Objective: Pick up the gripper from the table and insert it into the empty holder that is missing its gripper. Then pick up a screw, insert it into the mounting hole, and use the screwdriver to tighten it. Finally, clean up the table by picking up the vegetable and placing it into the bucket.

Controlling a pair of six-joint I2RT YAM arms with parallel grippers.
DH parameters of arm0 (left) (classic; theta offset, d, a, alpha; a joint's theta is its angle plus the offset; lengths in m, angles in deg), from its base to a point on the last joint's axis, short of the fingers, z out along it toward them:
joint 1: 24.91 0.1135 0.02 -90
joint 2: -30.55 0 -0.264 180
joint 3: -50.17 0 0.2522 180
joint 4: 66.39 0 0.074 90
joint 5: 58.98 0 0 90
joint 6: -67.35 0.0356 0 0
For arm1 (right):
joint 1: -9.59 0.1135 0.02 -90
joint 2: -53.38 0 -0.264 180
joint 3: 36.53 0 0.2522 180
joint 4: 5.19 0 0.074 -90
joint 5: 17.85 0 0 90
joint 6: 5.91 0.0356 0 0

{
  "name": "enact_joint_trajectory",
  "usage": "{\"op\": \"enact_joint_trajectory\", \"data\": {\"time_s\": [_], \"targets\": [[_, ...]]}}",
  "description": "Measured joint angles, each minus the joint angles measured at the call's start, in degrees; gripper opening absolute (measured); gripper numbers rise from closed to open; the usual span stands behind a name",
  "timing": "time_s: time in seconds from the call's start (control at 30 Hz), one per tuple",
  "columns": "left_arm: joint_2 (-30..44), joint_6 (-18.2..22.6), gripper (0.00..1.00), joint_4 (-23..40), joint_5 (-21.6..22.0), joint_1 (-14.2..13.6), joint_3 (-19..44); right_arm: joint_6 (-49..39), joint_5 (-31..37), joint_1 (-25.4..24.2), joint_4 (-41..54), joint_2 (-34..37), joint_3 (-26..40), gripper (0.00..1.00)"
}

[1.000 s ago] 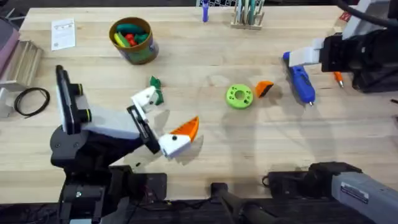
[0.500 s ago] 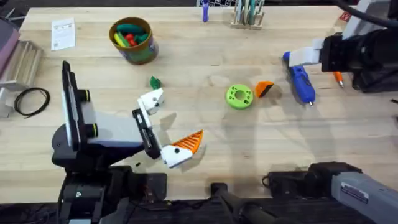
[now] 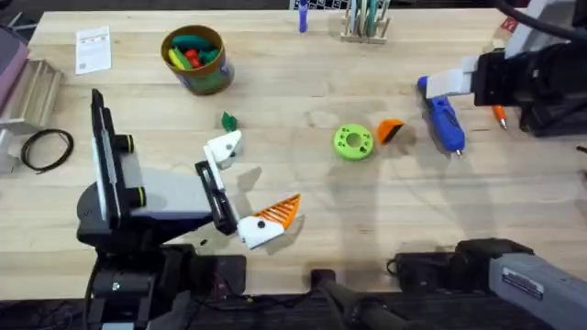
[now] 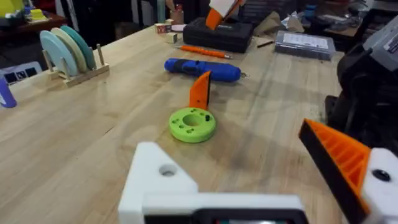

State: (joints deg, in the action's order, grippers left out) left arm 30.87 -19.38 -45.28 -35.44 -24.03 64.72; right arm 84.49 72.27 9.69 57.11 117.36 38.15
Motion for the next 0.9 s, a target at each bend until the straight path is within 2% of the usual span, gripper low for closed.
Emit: {"op": "enact_joint_trajectory", "data": {"time_s": [0.77,0.9], "targets": [[0.0,0.2,0.985,0.0,0.0,0.0,0.0,0.1,0.0,0.0,0.0,0.0,0.0,0.813],[0.0,0.2,0.985,0.0,0.0,0.0,0.0,2.7,0.0,0.0,0.0,0.0,0.0,0.835]]}}
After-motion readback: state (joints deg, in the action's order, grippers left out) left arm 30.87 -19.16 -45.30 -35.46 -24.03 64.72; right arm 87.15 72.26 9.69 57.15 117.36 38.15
